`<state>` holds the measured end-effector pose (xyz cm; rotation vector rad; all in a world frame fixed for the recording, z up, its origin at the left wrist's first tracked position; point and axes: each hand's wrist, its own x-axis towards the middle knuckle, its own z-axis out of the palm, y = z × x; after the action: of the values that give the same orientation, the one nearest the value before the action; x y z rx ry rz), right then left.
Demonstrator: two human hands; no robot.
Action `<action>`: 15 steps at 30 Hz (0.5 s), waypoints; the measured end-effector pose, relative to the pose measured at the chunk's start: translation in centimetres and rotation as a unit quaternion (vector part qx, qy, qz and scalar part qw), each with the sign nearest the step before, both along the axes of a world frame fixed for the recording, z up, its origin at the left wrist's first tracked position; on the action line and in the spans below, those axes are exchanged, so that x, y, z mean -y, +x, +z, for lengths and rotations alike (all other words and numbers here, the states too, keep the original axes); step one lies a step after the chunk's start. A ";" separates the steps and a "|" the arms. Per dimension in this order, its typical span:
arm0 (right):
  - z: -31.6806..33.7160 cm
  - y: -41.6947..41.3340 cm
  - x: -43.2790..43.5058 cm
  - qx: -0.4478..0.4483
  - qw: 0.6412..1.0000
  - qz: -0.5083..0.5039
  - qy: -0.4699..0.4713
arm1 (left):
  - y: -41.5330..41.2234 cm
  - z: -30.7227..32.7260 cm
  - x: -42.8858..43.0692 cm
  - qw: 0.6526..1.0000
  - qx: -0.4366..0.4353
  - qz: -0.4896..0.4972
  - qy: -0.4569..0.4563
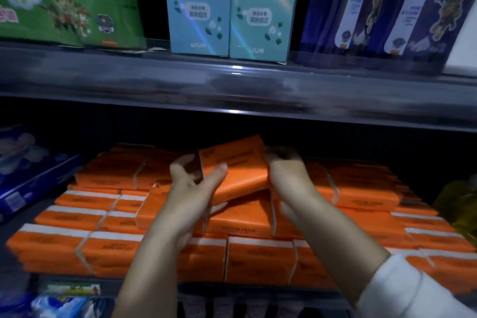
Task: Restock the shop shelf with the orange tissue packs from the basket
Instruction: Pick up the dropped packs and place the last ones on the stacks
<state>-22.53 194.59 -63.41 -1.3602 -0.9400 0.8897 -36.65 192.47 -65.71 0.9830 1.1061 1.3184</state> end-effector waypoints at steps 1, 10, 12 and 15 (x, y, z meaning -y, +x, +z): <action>-0.1 0.0 0.3 0.019 0.999 0.027 -0.010 | 0.0 -0.4 -0.3 0.999 -0.030 0.032 0.008; 0.4 11.1 2.0 0.519 0.854 -0.045 0.008 | 0.8 -1.7 -1.7 0.957 -0.225 0.168 0.065; -0.1 13.7 2.5 0.547 0.831 -0.089 -0.054 | 1.4 -2.0 -1.9 0.951 -0.256 0.160 0.062; -1.1 16.4 3.0 0.565 0.787 -0.140 -0.203 | 2.5 -2.0 -1.8 0.938 -0.304 0.156 0.060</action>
<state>-6.12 191.61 -64.49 -2.4198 -1.3976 -0.0864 -34.16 194.30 -67.75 1.4044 1.7223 1.3789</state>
